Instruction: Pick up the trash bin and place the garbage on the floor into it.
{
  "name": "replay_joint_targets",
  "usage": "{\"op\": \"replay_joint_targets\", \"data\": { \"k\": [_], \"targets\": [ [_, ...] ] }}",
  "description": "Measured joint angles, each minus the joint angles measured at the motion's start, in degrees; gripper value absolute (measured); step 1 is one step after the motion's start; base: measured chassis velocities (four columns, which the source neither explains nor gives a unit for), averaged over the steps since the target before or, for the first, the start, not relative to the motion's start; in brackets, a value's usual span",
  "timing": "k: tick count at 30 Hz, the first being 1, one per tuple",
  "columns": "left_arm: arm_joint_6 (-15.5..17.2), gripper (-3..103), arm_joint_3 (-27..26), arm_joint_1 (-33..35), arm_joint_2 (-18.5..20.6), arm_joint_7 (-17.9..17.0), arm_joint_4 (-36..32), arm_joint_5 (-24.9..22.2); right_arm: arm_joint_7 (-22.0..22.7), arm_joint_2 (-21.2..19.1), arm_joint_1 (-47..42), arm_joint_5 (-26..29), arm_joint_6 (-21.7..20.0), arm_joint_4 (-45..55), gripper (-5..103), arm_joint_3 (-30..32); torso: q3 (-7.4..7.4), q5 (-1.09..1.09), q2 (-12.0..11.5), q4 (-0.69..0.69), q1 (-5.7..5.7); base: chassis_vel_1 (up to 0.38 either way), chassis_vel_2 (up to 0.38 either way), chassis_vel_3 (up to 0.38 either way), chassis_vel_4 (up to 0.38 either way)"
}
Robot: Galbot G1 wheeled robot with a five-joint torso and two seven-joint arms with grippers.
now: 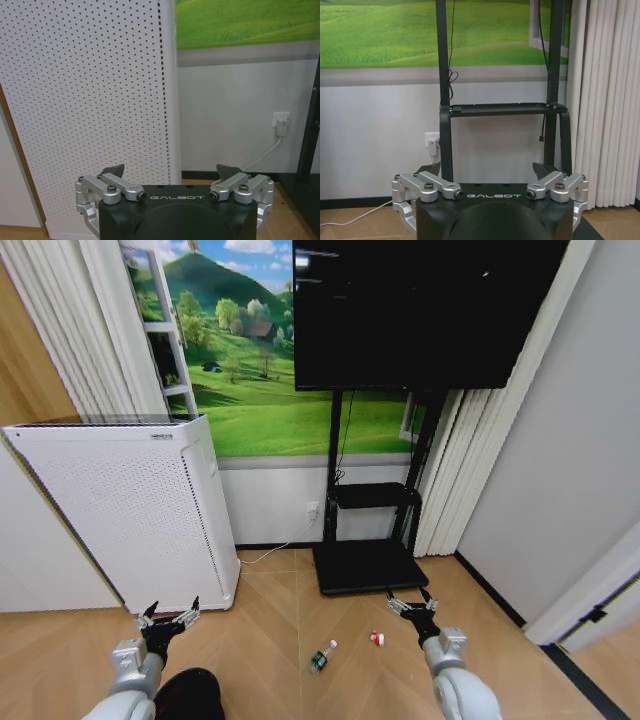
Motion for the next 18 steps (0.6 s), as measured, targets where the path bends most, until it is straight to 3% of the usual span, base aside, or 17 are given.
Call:
{"op": "replay_joint_targets", "data": {
  "k": [4, 11, 13, 15, 18],
  "targets": [
    [-0.20, 100, -0.03, -0.05, 0.00, 0.28, 0.32, -0.19, 0.03, 0.05, 0.25, 0.45, 0.80, -0.15, 100, -0.01, -0.57, 0.00, -0.91, 0.00, -0.35, 0.000, 0.000, 0.000, 0.000],
    [-2.51, 100, -0.05, -0.33, 0.15, 2.40, 0.94, -1.16, -2.05, 0.14, 1.53, 1.40, 9.53, -2.39, 100, -0.22, -1.65, 0.00, -2.72, 0.00, -1.08, 0.000, 0.000, 0.000, 0.000],
    [-6.69, 100, 0.01, -0.88, 0.15, 3.54, 2.13, -1.06, -1.87, 0.37, 2.23, 0.12, 13.56, -3.59, 100, -0.34, -2.08, 0.00, -3.47, 0.00, -1.40, 0.000, 0.000, 0.000, 0.000],
    [-7.30, 100, 0.05, -0.98, 0.13, 3.63, 2.32, -1.05, -1.73, 0.41, 2.32, -0.02, 14.11, -3.75, 100, -0.37, -2.13, 0.00, -3.56, 0.00, -1.43, 0.000, 0.000, 0.000, 0.000],
    [-12.16, 100, 0.26, -2.21, -0.33, 3.76, 4.09, -1.10, -0.40, 0.65, 2.62, -0.39, 16.40, -4.35, 100, -0.60, -2.85, 0.00, -4.75, 0.00, -1.90, 0.000, 0.000, 0.000, 0.000]
  ]
}}
